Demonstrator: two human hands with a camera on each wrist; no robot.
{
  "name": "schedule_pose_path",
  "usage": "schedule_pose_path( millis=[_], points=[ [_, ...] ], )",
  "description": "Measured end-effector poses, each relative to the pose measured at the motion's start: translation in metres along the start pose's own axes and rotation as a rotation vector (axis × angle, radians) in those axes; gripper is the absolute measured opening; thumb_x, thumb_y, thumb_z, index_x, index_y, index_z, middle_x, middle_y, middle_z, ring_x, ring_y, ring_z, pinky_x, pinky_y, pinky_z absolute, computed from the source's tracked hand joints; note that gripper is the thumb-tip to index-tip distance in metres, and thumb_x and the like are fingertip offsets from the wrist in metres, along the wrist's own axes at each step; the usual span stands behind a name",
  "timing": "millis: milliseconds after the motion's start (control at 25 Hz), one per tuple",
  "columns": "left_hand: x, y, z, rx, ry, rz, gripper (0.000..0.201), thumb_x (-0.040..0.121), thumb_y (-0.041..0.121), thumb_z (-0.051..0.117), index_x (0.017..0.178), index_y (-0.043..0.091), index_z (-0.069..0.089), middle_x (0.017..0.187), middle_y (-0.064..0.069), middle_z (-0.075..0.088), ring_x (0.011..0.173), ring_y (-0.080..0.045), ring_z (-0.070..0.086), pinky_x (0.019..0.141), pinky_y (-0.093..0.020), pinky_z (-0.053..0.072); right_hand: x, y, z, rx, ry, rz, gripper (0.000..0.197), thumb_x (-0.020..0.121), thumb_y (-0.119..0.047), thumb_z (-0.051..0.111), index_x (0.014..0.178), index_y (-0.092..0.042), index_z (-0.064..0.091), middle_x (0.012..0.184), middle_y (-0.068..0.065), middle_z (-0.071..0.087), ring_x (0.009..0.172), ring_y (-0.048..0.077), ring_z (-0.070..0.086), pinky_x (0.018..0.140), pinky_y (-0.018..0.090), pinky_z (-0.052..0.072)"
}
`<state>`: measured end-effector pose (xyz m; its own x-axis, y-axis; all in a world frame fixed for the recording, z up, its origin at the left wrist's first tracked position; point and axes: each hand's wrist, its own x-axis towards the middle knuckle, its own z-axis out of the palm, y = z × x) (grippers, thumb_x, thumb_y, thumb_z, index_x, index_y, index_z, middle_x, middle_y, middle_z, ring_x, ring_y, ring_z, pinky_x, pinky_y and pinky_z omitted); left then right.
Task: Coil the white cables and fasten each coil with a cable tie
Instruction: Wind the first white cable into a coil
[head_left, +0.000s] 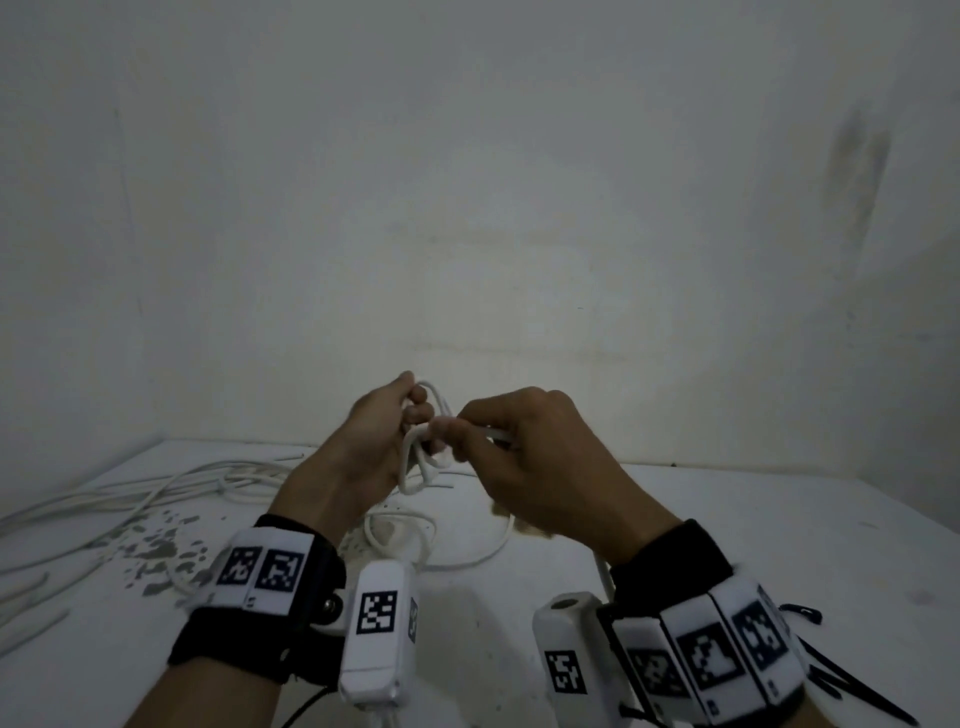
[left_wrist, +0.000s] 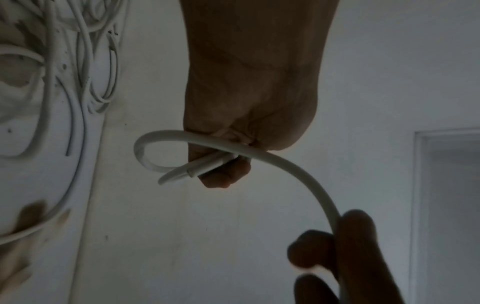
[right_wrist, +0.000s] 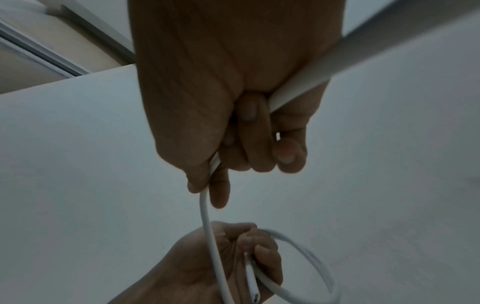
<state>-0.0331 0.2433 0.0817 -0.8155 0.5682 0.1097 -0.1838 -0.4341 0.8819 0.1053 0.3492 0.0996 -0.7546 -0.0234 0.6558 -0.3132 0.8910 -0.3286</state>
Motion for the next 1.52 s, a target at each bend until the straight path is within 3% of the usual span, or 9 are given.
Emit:
schedule_pose_path(
  millis=[200,520,680,840,960,1080,1240,1400,1520],
  points=[
    [-0.011,-0.004,0.013,0.276,-0.115,-0.064,0.038,0.105,0.03,0.034,0.072,0.014,0.045,0.051,0.001,0.042,0.036,-0.009,0.028,0.04,-0.02,0.026,0.001,0.024,-0.004,-0.079,0.214,0.15,0.05,0.095,-0.054,0.054,0.066,-0.015,0.063,0.05,0.002,0.054,0.045,0.017,0.045,0.046,0.025,0.032],
    [-0.013,-0.01,0.018,0.629,-0.182,-0.081,0.037,0.104,0.033,0.033,0.071,0.019,0.041,0.051,0.008,0.028,0.043,-0.008,0.018,0.04,-0.019,0.02,-0.002,0.037,-0.022,-0.167,0.326,0.334,0.043,0.082,-0.068,0.061,0.077,-0.026,0.066,0.055,-0.008,0.054,0.055,0.014,0.054,0.048,0.026,0.036],
    [-0.013,-0.014,0.023,0.733,-0.16,-0.017,0.038,0.102,0.036,0.036,0.067,0.022,0.036,0.05,0.009,0.026,0.043,-0.009,0.019,0.042,-0.022,0.02,-0.003,0.042,-0.026,-0.089,0.32,0.36,0.039,0.08,-0.062,0.069,0.075,-0.024,0.063,0.054,-0.006,0.055,0.053,0.015,0.053,0.052,0.03,0.042],
    [-0.013,-0.014,0.015,0.557,-0.096,-0.015,0.046,0.093,0.057,0.049,0.065,0.023,0.036,0.053,0.006,0.019,0.043,-0.011,0.014,0.043,-0.024,0.013,-0.003,0.037,-0.038,0.234,0.11,0.344,0.007,0.094,-0.03,0.065,0.092,-0.025,0.068,0.059,-0.006,0.056,0.044,0.005,0.047,0.05,0.026,0.045],
    [-0.014,-0.006,0.008,0.324,-0.077,-0.039,0.049,0.079,0.064,0.062,0.065,0.02,0.044,0.049,0.007,0.014,0.037,-0.009,0.01,0.042,-0.023,0.01,-0.01,0.041,-0.05,0.316,-0.019,0.353,0.007,0.096,-0.027,0.063,0.101,-0.027,0.068,0.077,0.003,0.064,0.049,0.015,0.06,0.054,0.024,0.051],
    [-0.017,0.0,0.009,0.172,-0.145,-0.054,0.043,0.08,0.055,0.061,0.062,0.019,0.043,0.04,0.011,0.015,0.029,-0.005,0.011,0.037,-0.018,0.01,-0.013,0.05,-0.046,0.256,0.138,0.39,0.008,0.085,-0.038,0.075,0.082,-0.031,0.075,0.067,-0.001,0.066,0.054,0.016,0.065,0.06,0.028,0.054],
    [-0.02,-0.002,0.018,0.026,-0.223,-0.114,0.04,0.081,0.047,0.058,0.056,0.022,0.039,0.035,0.011,0.017,0.027,-0.004,0.007,0.033,-0.015,0.009,-0.011,0.055,-0.03,-0.008,0.276,0.487,0.015,0.076,-0.05,0.08,0.078,-0.035,0.079,0.053,-0.015,0.058,0.052,-0.001,0.054,0.052,0.016,0.037],
    [-0.021,-0.005,0.024,-0.023,-0.214,-0.124,0.046,0.079,0.052,0.059,0.057,0.024,0.03,0.034,0.01,0.016,0.031,-0.007,0.003,0.032,-0.016,0.01,-0.005,0.053,-0.01,0.145,0.17,0.508,0.04,0.094,-0.043,0.063,0.081,-0.008,0.078,0.074,0.015,0.072,0.054,0.01,0.058,0.056,0.04,0.055],
    [-0.018,-0.007,0.023,-0.007,-0.135,-0.086,0.051,0.081,0.056,0.061,0.057,0.025,0.028,0.038,0.009,0.014,0.028,-0.006,0.011,0.034,-0.016,0.011,-0.003,0.048,-0.011,0.573,0.008,0.623,0.053,0.102,-0.043,0.048,0.095,0.003,0.073,0.091,0.017,0.072,0.07,0.019,0.066,0.072,0.04,0.06]
  ],
)
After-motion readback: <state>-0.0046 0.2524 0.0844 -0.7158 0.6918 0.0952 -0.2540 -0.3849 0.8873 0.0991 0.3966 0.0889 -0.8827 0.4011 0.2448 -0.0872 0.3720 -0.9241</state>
